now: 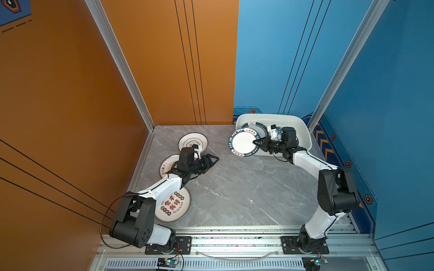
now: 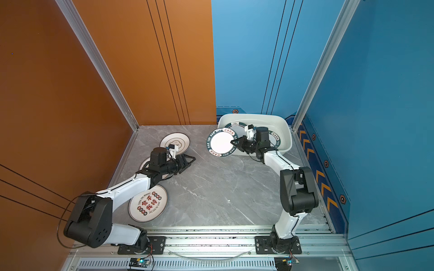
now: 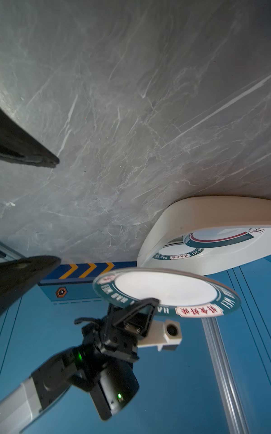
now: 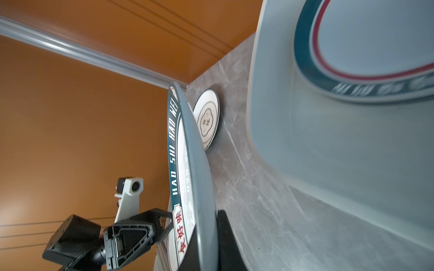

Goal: Place the plates into the plastic bin on the countertop
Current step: 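Carry the plate into the bin with the right gripper while the left releases, then lower the upright plate into the white bin with the right gripper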

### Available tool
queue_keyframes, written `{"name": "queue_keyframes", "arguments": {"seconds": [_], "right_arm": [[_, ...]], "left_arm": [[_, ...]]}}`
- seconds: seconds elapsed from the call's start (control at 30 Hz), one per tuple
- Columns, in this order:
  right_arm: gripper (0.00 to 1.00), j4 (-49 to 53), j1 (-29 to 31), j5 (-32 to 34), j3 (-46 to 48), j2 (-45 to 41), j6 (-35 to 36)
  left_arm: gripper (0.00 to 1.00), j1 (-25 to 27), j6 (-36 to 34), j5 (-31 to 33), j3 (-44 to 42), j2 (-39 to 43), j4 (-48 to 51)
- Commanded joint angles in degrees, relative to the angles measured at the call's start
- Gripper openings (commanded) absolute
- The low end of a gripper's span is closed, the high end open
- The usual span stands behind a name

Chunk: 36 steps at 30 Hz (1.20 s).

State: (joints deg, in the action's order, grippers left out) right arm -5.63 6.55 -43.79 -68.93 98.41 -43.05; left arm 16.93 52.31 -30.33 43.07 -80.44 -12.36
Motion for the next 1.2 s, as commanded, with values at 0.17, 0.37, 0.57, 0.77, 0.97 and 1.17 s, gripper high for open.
{"name": "queue_keyframes", "arguments": {"seconds": [0.17,0.37,0.57,0.77,0.97,1.17], "right_arm": [[0.00,20.90,-9.97,20.03,-10.98,-2.26,8.69],[0.00,20.53,-15.54,23.13,-11.62,1.17,6.43],[0.00,19.11,-20.14,22.54,-12.36,5.38,4.84],[0.00,15.00,-23.63,19.21,-12.75,10.83,0.68],[0.00,13.44,-24.12,18.23,-13.82,15.46,-0.76],[0.00,13.75,-24.19,18.13,-16.85,19.62,-1.77]], "left_arm": [[0.98,-0.46,-7.55,5.16,2.77,5.17,9.46],[0.98,-1.96,-8.05,4.85,2.37,6.26,11.33],[0.98,-3.54,-8.19,3.88,1.76,6.26,12.01],[0.98,-4.30,-8.13,2.92,2.22,6.00,12.18],[0.98,-4.86,-8.45,2.73,2.09,5.67,12.45],[0.98,-5.40,-8.46,2.20,2.06,5.14,12.28]]}}
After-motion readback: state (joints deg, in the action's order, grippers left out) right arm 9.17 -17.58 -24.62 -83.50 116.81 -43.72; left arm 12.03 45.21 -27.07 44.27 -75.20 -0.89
